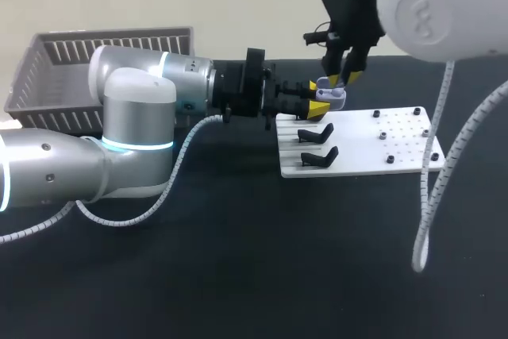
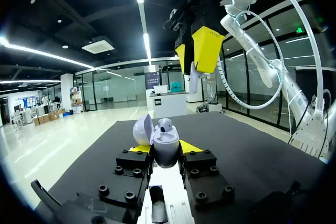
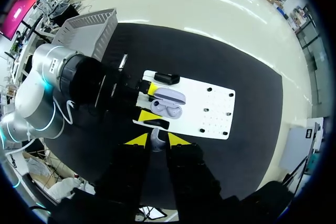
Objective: Pick up each earbud case from the left stands, insert the matching earbuds, close the lid, and place the case in the box.
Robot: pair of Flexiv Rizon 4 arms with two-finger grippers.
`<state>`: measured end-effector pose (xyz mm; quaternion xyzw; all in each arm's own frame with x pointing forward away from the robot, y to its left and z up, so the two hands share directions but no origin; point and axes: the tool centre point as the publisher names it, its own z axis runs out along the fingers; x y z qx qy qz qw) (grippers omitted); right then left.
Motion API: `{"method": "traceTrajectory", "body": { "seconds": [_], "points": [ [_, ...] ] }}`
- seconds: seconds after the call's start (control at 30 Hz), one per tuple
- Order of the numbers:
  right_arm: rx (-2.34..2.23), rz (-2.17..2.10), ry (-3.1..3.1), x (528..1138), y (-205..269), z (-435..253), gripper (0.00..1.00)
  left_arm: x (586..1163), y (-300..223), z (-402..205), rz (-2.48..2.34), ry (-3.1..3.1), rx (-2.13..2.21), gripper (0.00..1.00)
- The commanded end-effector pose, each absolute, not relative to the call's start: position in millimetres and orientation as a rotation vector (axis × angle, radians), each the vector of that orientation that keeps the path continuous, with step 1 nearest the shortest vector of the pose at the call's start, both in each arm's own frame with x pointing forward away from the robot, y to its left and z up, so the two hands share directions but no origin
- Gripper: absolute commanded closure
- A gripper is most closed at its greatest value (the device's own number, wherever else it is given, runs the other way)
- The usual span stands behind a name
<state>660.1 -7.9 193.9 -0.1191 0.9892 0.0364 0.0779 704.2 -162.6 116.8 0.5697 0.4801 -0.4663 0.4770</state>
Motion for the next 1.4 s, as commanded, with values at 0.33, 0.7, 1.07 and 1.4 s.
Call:
{"method": "traceTrajectory", "body": {
  "seconds": [0.33, 0.7, 1.07, 1.4],
  "points": [
    [-0.346, 0.063, 3.006, 677.6, 0.3, 176.7, 1.00, 703.6, -162.5, 116.2, -1.136, 1.172, 1.389, 1.00],
    [-0.350, 0.031, 2.998, 682.2, 5.3, 169.9, 1.00, 703.6, -162.5, 116.2, -1.136, 1.172, 1.389, 1.00],
    [-0.317, 0.023, 3.016, 689.2, 0.9, 161.0, 1.00, 703.6, -162.5, 116.2, -1.136, 1.172, 1.389, 1.00],
    [-0.297, 0.029, 3.012, 692.4, -1.1, 158.8, 1.00, 703.6, -162.5, 116.2, -1.136, 1.172, 1.389, 1.00]
  ]
}}
